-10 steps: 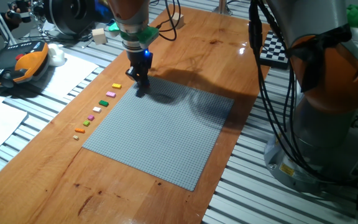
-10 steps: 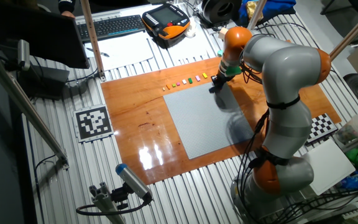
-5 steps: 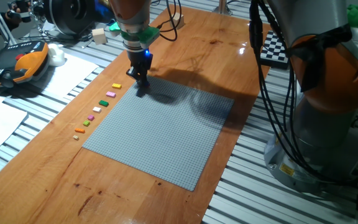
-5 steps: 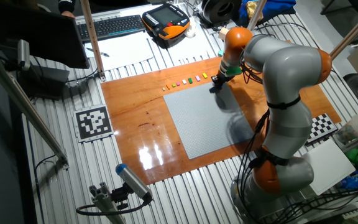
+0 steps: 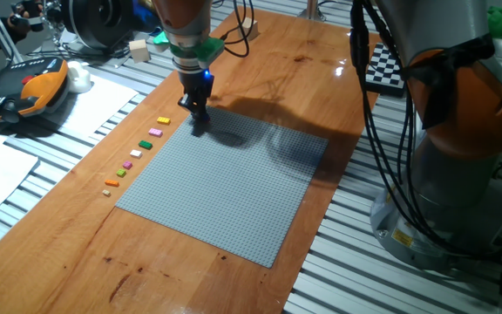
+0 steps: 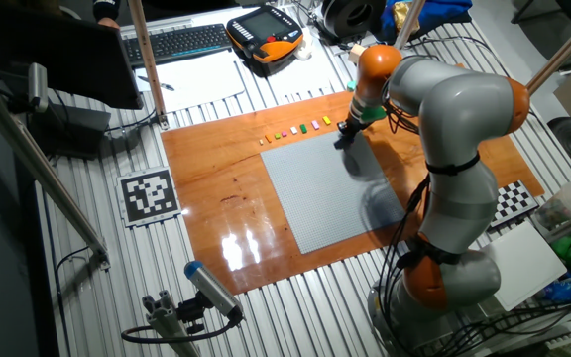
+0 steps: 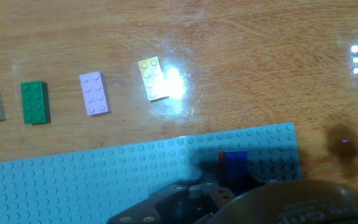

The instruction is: Stack small Lego blocks randomly, one at a time

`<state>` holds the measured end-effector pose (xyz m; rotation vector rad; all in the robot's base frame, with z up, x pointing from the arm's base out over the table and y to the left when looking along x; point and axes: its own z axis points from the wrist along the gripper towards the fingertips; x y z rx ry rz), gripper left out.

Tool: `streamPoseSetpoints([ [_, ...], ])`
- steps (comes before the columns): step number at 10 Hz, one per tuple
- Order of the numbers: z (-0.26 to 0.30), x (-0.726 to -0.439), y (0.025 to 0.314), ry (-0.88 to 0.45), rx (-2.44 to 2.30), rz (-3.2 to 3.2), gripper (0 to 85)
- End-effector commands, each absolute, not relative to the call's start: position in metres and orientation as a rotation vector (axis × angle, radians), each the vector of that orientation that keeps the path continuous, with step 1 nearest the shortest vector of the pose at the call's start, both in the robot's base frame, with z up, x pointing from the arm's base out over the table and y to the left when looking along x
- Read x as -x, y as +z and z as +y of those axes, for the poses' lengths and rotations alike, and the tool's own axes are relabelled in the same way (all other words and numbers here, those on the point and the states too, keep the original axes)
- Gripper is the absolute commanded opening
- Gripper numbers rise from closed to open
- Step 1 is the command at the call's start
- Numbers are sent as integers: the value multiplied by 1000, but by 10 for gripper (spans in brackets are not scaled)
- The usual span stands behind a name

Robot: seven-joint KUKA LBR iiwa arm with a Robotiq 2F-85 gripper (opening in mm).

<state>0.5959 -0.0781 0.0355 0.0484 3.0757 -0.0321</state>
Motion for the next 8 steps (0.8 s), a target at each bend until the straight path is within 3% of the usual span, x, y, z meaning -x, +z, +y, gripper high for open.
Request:
streamPoseSetpoints([
  [1, -78, -596, 35, -34, -43, 3076, 0],
  [8, -80, -594, 31, -51, -26, 3070, 0],
])
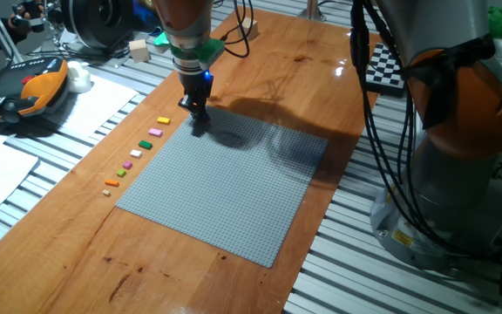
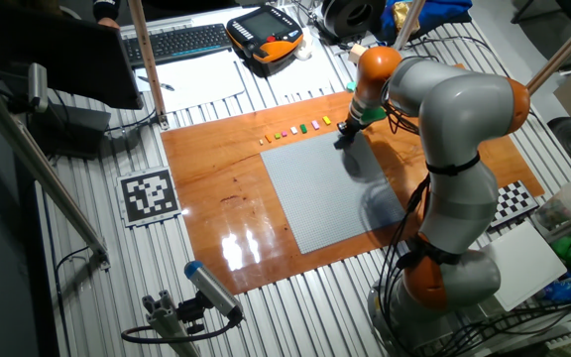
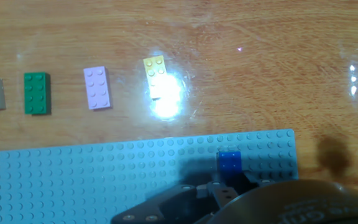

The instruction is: Stack small Lego blocks randomly, one at a time

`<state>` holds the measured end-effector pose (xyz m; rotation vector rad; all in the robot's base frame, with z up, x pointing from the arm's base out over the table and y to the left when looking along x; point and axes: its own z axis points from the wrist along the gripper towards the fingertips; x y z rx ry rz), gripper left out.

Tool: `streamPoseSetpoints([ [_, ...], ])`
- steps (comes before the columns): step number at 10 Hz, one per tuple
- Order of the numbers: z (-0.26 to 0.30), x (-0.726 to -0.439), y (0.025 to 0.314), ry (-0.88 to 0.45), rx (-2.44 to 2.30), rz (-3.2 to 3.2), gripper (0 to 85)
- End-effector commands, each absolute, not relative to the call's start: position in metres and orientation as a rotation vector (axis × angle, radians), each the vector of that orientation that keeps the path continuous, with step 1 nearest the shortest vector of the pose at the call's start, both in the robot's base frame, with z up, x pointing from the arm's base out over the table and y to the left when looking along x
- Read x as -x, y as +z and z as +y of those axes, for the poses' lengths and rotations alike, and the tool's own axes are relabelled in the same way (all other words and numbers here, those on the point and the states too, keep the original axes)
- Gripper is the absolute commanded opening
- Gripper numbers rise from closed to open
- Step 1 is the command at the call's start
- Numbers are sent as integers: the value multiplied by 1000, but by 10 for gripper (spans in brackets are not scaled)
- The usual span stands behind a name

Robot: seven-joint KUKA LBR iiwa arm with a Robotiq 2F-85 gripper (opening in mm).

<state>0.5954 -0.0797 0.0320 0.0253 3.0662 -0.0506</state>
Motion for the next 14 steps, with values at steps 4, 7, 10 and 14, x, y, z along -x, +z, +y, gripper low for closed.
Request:
streamPoseSetpoints([
  [4, -77, -590, 30, -33, -40, 3064, 0],
  [7, -76, -591, 31, -26, -45, 3067, 0],
  [10, -77, -592, 32, -17, -60, 3073, 0],
  [14, -77, -595, 33, -21, -69, 3074, 170],
])
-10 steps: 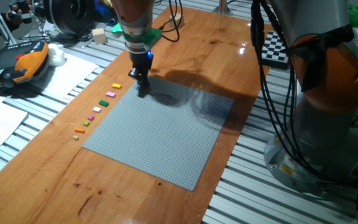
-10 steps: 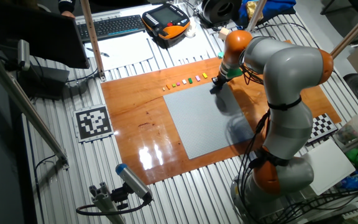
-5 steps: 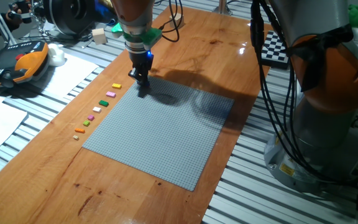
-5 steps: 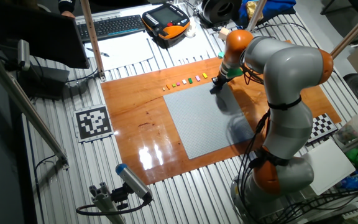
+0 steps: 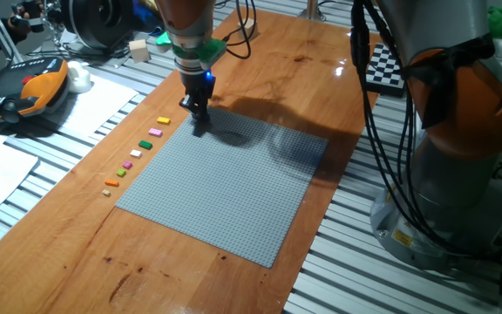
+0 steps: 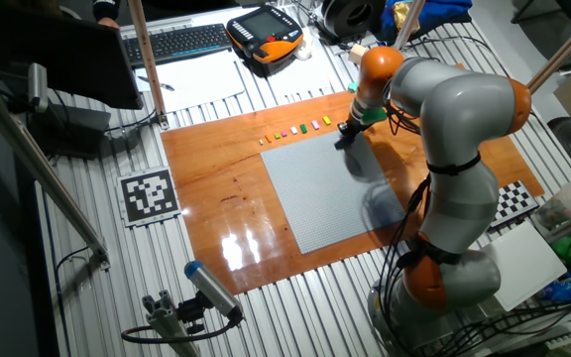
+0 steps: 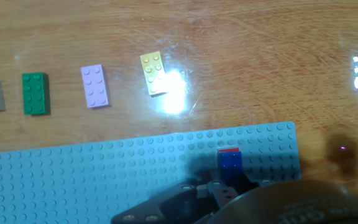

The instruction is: Stack small Lego blocks randomly, one at a time

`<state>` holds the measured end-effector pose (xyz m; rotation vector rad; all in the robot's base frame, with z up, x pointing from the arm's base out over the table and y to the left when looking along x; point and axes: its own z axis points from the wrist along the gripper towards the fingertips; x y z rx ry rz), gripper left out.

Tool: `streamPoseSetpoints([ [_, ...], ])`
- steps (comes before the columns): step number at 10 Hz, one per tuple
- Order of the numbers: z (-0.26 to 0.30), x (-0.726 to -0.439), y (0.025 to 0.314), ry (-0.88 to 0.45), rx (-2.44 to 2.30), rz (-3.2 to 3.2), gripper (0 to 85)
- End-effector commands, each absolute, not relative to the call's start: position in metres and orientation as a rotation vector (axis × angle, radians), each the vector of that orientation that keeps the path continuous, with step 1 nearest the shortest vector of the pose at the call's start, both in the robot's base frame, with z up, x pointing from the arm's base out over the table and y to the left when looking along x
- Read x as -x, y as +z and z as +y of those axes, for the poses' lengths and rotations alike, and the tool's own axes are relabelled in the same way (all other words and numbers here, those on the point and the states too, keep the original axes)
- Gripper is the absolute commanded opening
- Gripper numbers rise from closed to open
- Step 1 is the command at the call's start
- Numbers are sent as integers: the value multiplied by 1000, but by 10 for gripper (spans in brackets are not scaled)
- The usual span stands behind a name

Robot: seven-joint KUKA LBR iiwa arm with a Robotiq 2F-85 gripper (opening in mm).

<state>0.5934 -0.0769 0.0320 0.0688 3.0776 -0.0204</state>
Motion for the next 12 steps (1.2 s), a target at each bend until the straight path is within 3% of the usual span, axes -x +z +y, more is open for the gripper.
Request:
streamPoseSetpoints([
  [1, -78, -595, 34, -21, -67, 3077, 170],
  [4, -78, -595, 34, -23, -72, 3077, 170],
  [5, -78, -595, 34, -26, -74, 3075, 340],
  [12, -78, -595, 37, -23, -81, 3075, 340],
])
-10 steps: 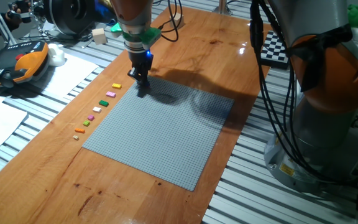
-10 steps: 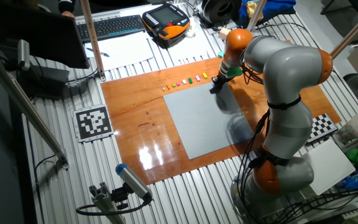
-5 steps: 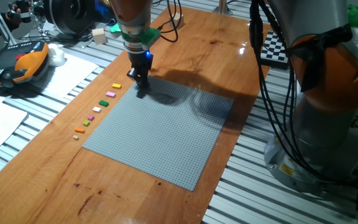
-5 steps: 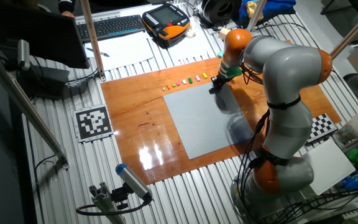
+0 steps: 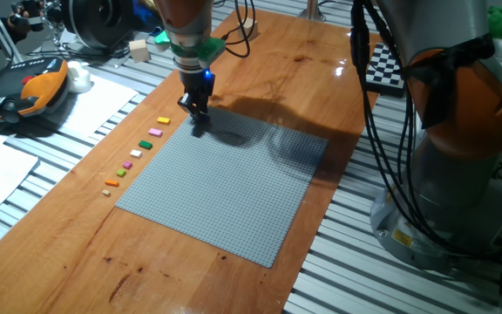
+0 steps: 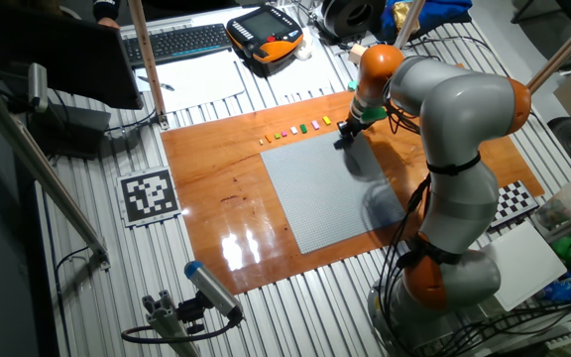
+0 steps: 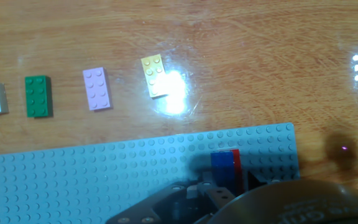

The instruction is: Stack small Lego blocks randomly, one at a time

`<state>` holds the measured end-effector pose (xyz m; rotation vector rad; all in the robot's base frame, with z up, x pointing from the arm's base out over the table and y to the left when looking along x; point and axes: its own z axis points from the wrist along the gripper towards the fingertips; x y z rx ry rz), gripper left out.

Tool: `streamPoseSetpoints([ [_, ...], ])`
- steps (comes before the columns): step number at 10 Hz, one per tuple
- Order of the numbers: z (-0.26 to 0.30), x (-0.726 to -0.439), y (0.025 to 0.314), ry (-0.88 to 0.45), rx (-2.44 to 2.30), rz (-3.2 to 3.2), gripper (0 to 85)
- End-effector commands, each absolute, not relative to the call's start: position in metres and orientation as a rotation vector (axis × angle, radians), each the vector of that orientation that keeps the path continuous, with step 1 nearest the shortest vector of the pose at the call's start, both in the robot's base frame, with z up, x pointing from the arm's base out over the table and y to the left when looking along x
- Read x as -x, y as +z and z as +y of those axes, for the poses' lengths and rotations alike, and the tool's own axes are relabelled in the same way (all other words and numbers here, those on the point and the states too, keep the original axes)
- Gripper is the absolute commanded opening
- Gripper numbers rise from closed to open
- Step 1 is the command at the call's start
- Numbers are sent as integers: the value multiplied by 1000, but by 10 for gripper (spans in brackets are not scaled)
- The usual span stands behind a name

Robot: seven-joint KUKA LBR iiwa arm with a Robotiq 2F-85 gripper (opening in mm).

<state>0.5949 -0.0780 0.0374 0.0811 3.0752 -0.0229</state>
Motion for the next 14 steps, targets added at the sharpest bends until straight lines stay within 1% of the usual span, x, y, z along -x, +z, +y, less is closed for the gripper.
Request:
streamPoseSetpoints([
  [1, -78, -595, 37, -23, -81, 3075, 340],
  [3, -78, -595, 37, -21, -74, 3075, 340],
  [4, -78, -595, 38, -21, -67, 3076, 170],
  [7, -78, -595, 38, -19, -53, 3079, 170],
  [8, -78, -595, 38, -19, -46, 3076, 0],
  [14, -78, -594, 42, 4, -44, 3061, 0],
])
